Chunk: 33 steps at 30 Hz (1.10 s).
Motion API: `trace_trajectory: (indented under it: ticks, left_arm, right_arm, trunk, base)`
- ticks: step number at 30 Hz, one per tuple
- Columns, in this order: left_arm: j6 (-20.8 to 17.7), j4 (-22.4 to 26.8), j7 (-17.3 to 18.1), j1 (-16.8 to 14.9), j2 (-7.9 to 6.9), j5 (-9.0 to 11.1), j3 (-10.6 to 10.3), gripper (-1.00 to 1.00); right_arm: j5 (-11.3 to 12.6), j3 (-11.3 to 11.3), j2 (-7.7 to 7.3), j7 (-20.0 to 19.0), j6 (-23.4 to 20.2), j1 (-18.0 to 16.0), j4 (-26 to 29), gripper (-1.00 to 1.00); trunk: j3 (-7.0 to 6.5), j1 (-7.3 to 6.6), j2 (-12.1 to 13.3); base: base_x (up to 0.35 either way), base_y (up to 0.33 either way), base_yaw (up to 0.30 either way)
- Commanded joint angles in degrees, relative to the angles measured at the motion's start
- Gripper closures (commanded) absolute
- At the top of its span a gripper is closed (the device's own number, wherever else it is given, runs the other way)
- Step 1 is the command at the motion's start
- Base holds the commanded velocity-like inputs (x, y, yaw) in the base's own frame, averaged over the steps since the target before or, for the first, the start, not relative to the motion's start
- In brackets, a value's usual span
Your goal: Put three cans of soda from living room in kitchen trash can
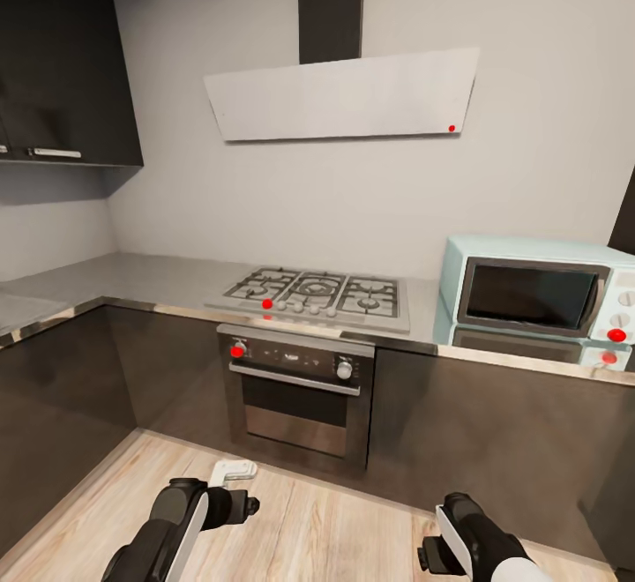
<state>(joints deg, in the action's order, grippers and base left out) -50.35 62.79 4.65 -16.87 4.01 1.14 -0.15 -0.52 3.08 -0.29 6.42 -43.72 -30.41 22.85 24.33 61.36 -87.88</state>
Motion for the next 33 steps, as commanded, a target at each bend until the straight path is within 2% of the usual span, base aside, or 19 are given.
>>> trace_trajectory:
  ticks: [1, 12, 33]
  left_arm:
    - [0.08, -0.02, 0.0, 0.0, 0.0, 0.0, -0.01, -1.0]
    - [1.53, -0.03, -0.1, 0.0, 0.02, -0.05, -0.1, -1.0]
    - [1.75, -0.03, -0.01, 0.0, -0.05, 0.0, -0.02, -1.0]
  right_arm:
    - [0.0, 0.0, 0.02, 0.03, 0.0, 0.0, -0.04, -1.0]
    - [-0.08, -0.08, 0.22, 0.02, 0.14, 0.0, -0.09, -1.0]
    - [-0.16, -0.08, 0.21, 0.11, 0.63, -0.02, -0.02, -1.0]
  trunk:
    - [0.18, 0.23, -0.42]
    - [2.16, 2.64, -4.83]
    - [5.93, 7.26, -13.25]
  base:
    - [0.0, 0.0, 0.0]
    - [0.0, 0.0, 0.0]
    - [0.0, 0.0, 0.0]
